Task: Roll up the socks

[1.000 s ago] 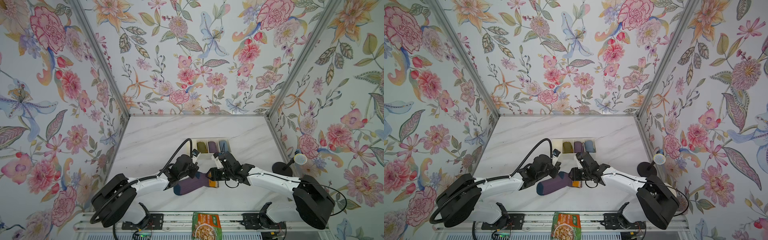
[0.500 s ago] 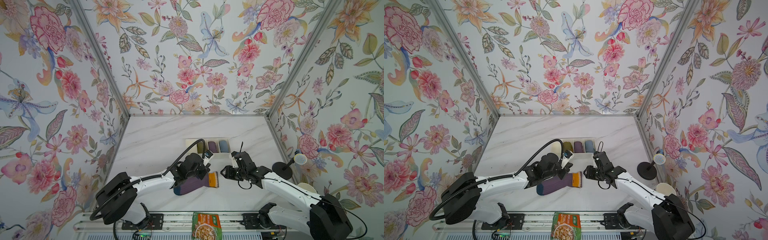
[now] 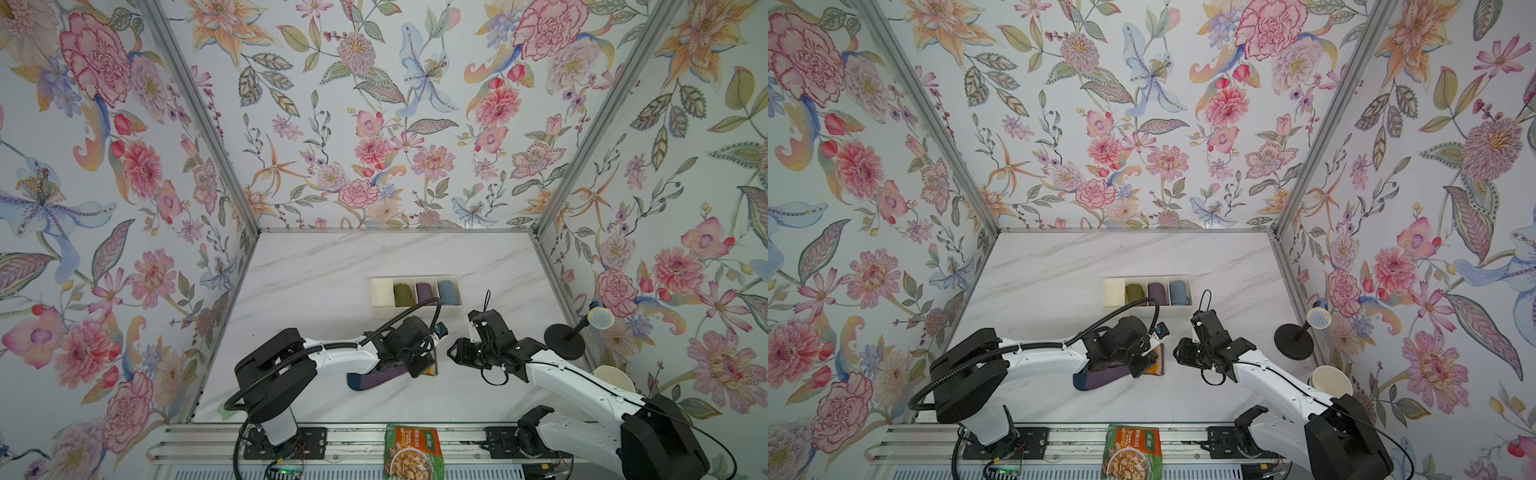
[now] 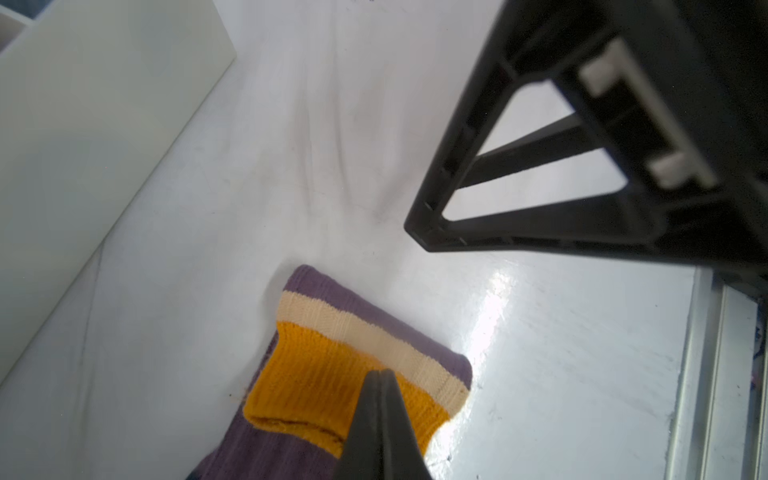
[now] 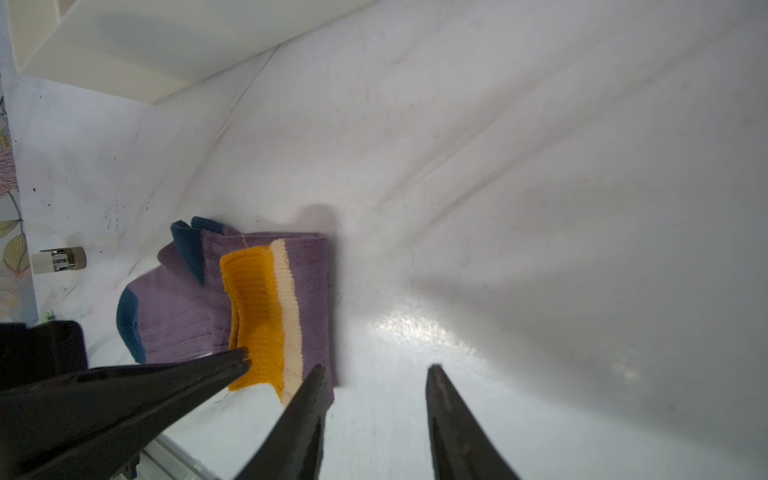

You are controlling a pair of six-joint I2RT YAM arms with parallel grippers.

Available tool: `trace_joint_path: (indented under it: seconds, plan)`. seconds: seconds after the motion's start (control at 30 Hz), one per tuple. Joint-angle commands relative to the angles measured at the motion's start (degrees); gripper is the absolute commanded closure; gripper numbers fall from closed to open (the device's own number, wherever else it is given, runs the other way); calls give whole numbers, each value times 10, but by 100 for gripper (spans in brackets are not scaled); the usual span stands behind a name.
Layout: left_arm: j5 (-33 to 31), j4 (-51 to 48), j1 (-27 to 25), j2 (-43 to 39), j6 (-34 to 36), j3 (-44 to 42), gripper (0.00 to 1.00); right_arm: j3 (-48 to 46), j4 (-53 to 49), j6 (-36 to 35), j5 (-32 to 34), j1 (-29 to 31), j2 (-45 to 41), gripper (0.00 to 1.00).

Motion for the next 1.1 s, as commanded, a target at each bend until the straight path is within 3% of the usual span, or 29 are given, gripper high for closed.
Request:
trace_joint_path:
  seconds: [0.0,0.63,1.07]
  plan:
    - [3,-38,-3,14,-2,21,100,-9,11,9,-6,4,6,58]
    - [-32,-58,4,-3,-4,13,100,5,39,16,-11,38,50,58]
    - [-21,-27,20,-14,-15,-4,100,11,48,20,-11,52,67,58]
